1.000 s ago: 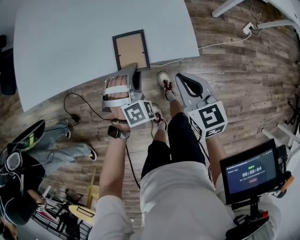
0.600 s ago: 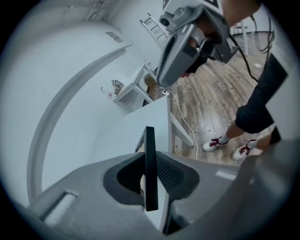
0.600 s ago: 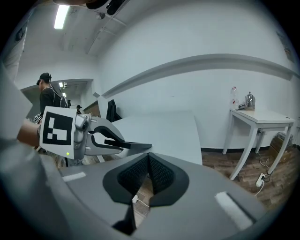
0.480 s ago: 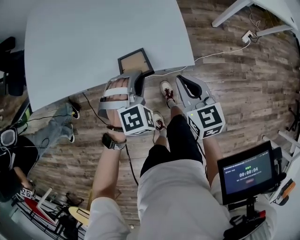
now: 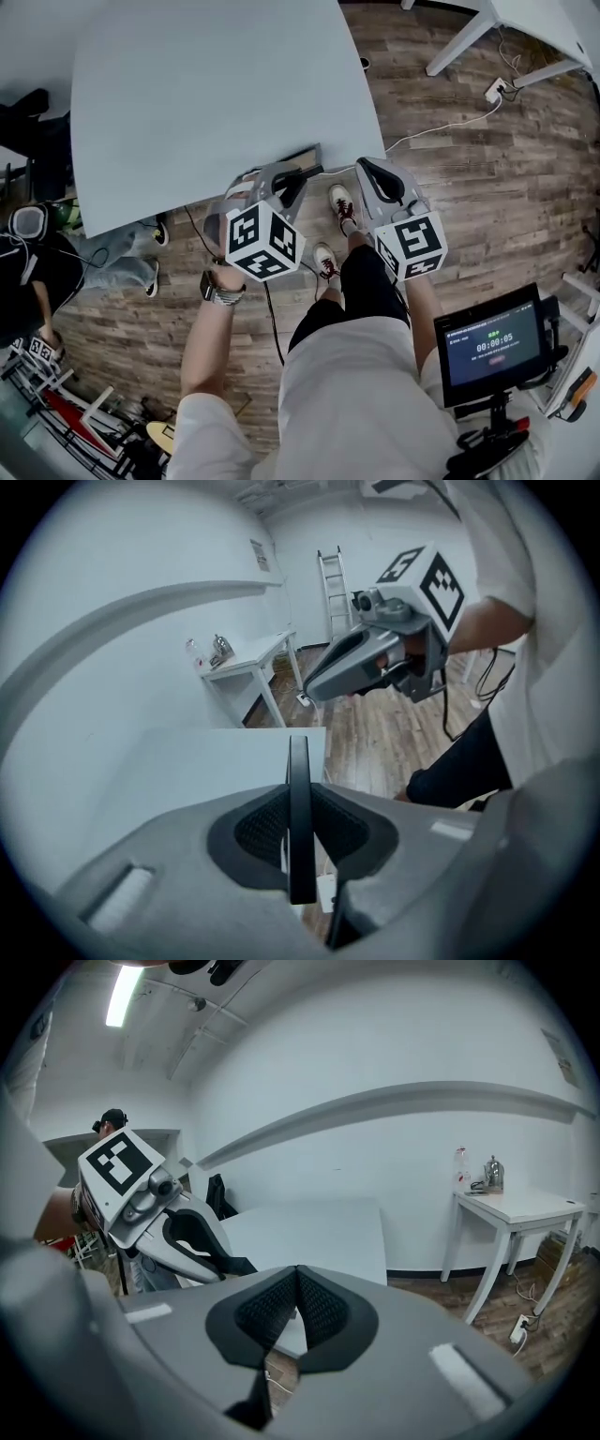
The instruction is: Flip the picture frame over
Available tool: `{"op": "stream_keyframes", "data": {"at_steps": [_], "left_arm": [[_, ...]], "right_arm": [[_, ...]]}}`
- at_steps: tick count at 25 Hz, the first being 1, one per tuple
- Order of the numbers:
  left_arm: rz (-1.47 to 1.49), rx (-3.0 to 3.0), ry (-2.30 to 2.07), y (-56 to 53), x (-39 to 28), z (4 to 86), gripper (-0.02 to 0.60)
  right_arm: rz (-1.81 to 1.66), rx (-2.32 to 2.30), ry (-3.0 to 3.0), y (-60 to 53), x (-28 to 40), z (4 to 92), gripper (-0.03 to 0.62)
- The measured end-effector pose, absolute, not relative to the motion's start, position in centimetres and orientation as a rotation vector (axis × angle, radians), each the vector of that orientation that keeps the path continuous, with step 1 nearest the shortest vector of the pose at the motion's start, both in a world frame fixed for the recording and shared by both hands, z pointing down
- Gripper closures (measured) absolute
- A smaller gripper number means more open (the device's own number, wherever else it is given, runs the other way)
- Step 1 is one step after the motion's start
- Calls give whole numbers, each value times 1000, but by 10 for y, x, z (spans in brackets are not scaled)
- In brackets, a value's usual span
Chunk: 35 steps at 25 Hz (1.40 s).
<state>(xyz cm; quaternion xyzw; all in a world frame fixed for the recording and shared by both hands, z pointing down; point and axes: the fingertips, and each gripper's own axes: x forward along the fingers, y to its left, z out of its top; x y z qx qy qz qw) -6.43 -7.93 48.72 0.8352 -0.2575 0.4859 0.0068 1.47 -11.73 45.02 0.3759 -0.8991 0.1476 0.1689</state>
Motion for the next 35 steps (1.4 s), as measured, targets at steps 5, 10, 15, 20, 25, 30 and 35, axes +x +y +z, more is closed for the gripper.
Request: {"op": "stream_keyframes", "data": {"at_steps": [5,10,15,20,25,30,35], "left_arm": [[1377,2592,-640,-75,-66,486,509],[1244,2536,-513,-160,-62,507,509],[1095,2487,-511,-191,-70,515,509],[987,2448,-571,-208,-92,514,506],[1052,2401,-649,-219,-109,521,497],[1036,2355,-668,-223,-114,528,491],[986,2303,-654,-226,-118,539,482]], "right_arm": [[414,1054,-2561,-121,5,444,592],[470,1057,-2528,-203,10,465,592],[479,1049,-2511,-218,14,472,592],[472,1045,-2499,-214,15,475,592],[457,1019,-2482,-211,12,479,592],[441,985,-2475,-209,7,482,592],[416,978,-2472,-207,9,484,592]]}}
